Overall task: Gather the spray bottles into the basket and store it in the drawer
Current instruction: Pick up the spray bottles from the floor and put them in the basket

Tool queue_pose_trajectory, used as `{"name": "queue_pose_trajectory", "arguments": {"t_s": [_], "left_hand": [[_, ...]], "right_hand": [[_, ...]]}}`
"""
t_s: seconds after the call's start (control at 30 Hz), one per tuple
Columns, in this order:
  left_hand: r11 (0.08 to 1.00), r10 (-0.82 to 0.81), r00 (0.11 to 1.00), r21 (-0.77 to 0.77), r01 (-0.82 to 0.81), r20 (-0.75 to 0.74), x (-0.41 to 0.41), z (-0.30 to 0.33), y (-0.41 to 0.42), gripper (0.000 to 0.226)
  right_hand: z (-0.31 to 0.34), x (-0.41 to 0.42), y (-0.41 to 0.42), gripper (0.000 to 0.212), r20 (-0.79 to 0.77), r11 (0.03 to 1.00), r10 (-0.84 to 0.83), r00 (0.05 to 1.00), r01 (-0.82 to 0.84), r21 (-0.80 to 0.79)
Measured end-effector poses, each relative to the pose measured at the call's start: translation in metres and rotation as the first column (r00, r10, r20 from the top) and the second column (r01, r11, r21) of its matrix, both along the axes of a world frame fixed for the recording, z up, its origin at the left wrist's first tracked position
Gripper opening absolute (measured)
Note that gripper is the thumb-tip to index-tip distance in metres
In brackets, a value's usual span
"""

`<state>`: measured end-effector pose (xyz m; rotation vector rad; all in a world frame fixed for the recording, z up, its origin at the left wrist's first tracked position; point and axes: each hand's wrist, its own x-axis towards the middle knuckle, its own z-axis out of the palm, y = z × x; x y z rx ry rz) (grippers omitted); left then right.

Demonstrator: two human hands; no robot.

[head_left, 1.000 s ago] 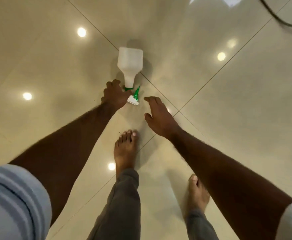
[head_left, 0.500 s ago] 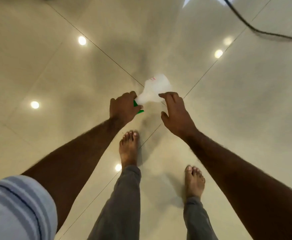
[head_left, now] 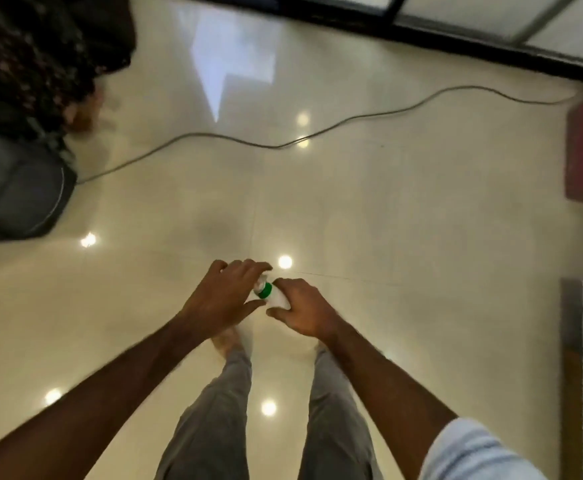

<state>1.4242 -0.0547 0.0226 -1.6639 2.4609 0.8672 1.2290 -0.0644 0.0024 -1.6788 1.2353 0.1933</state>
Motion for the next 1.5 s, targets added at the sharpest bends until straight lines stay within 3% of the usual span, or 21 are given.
{"name": "queue_pose_trajectory", "arguments": {"t_s": [0.13, 0.23, 0.33, 0.43, 0.57, 0.67, 0.83, 1.0, 1.1, 1.23, 1.33, 1.5], "left_hand": [[0.993, 0.104, 0.95, -0.022, -0.116, -0.295, -0.069, 0.084, -0.032, 0.059], [0.963, 0.256, 0.82, 0.21, -0.17, -0.512, -0.155, 0.131, -0.055, 0.059], [0.881, 0.344, 0.767, 0.468, -0.066, -0.541, -0.251, 0.173, -0.064, 0.048], [0.821, 0.199, 0.843, 0.555, 0.135, -0.499, -0.357, 0.195, -0.054, 0.033], [0.747, -0.016, 0.875, 0.576, 0.332, -0.483, -0.484, 0.212, -0.036, 0.039], [0.698, -0.113, 0.859, 0.576, 0.427, -0.5, -0.572, 0.226, -0.03, 0.028], [0.574, -0.377, 0.768, 0.52, 0.633, -0.518, -0.707, 0.243, -0.011, 0.079], [0.436, -0.51, 0.674, 0.515, 0.738, -0.535, -0.845, 0.238, 0.01, 0.077], [0.372, -0.566, 0.614, 0.494, 0.786, -0.55, -0.925, 0.229, 0.022, 0.073], [0.394, -0.722, 0.518, 0.343, 0.853, -0.459, -1.019, 0.217, 0.034, 0.087], [0.337, -0.791, 0.445, 0.308, 0.89, -0.42, -1.084, 0.21, 0.044, 0.088], [0.219, -0.808, 0.374, 0.357, 0.908, -0.455, -1.182, 0.202, 0.06, 0.075]], "right_hand": [[0.09, -0.08, 0.005, 0.042, 0.118, 0.924, -0.38, 0.917, 0.383, -0.004], [0.146, -0.158, 0.018, 0.041, 0.224, 0.77, -0.628, 0.745, 0.637, 0.038], [0.188, -0.239, 0.032, 0.038, 0.33, 0.613, -0.752, 0.57, 0.79, 0.032], [0.224, -0.332, 0.054, 0.046, 0.432, 0.459, -0.812, 0.394, 0.887, 0.055], [0.258, -0.443, 0.093, 0.056, 0.52, 0.263, -0.832, 0.195, 0.963, 0.06], [0.275, -0.52, 0.121, 0.058, 0.563, 0.084, -0.825, 0.044, 0.995, 0.046], [0.283, -0.62, 0.159, 0.032, 0.62, -0.238, -0.738, -0.266, 0.963, 0.13], [0.278, -0.715, 0.186, 0.019, 0.585, -0.461, -0.69, -0.426, 0.882, 0.098], [0.275, -0.777, 0.201, 0.019, 0.54, -0.552, -0.689, -0.483, 0.833, 0.041], [0.274, -0.85, 0.213, 0.019, 0.497, -0.674, -0.653, -0.572, 0.738, -0.035], [0.271, -0.901, 0.222, 0.019, 0.441, -0.721, -0.641, -0.628, 0.69, -0.066], [0.247, -0.984, 0.256, 0.043, 0.322, -0.775, -0.617, -0.718, 0.625, -0.093]]}}
